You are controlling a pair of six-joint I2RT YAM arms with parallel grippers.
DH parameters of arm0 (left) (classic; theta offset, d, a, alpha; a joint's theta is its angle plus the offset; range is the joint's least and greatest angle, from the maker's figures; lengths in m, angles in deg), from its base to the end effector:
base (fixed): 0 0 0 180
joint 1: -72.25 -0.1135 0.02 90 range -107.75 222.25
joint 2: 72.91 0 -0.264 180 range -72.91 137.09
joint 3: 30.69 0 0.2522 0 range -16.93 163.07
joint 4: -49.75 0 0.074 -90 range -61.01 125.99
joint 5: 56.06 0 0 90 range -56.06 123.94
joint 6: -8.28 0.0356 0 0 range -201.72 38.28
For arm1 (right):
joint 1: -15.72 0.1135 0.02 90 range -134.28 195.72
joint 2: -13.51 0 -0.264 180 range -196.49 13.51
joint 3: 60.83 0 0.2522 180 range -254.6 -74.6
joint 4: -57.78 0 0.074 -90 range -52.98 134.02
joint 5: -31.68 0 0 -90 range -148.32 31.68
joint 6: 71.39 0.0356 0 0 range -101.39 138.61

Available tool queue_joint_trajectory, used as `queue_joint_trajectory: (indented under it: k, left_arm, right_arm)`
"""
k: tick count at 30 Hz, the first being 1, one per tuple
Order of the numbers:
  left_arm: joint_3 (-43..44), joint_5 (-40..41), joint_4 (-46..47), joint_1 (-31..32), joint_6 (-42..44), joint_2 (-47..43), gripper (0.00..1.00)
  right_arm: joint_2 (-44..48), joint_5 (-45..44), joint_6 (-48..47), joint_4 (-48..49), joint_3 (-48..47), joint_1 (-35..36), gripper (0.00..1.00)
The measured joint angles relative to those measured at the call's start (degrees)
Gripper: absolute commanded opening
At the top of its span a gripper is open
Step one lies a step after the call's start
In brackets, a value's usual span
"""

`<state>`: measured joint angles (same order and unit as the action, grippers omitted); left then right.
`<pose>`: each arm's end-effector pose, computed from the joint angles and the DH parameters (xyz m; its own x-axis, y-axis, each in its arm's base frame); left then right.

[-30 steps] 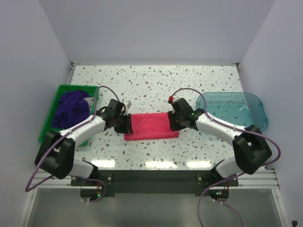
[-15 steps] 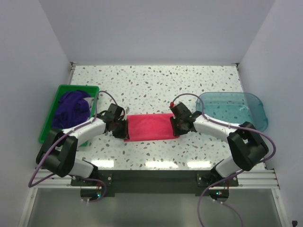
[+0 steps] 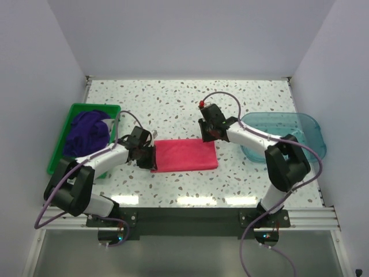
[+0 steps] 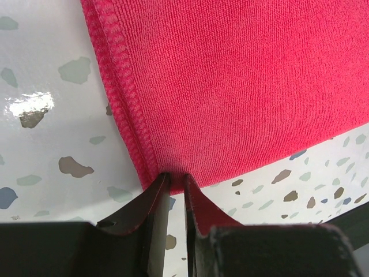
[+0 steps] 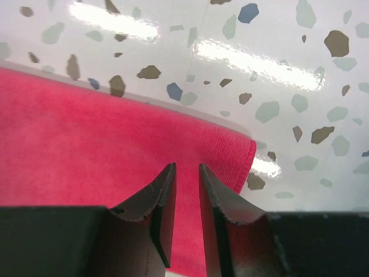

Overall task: Fold and stack the towels
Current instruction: Smooth out wrinkles on the folded towel

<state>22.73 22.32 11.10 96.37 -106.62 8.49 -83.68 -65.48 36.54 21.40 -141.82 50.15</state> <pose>0.2220 -0.1072 0.1563 -0.9592 -0.0224 -0.2819 0.0765 0.9392 -0.3347 0.3008 0.2008 0.2182 -0.7767 -0.1621 -0.6086 -0.2726 0.9576 0.0929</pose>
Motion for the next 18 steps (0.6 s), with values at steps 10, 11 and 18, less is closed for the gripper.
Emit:
queue_joint_trajectory:
  k: [10,11,18]
  left_arm:
    - [-0.26,-0.15,0.59,-1.31,0.0,0.15,0.19]
    - [-0.26,-0.15,0.7,-1.64,0.0,0.24,0.2]
    - [0.76,1.86,0.63,-6.23,0.74,0.39,0.41]
  right_arm:
    - [-8.72,1.9,0.22,4.98,1.38,-4.9,0.27]
    - [-8.72,2.23,0.22,4.98,1.36,-4.98,0.27]
    - [-6.16,2.95,-0.07,0.42,-0.9,-4.98,0.43]
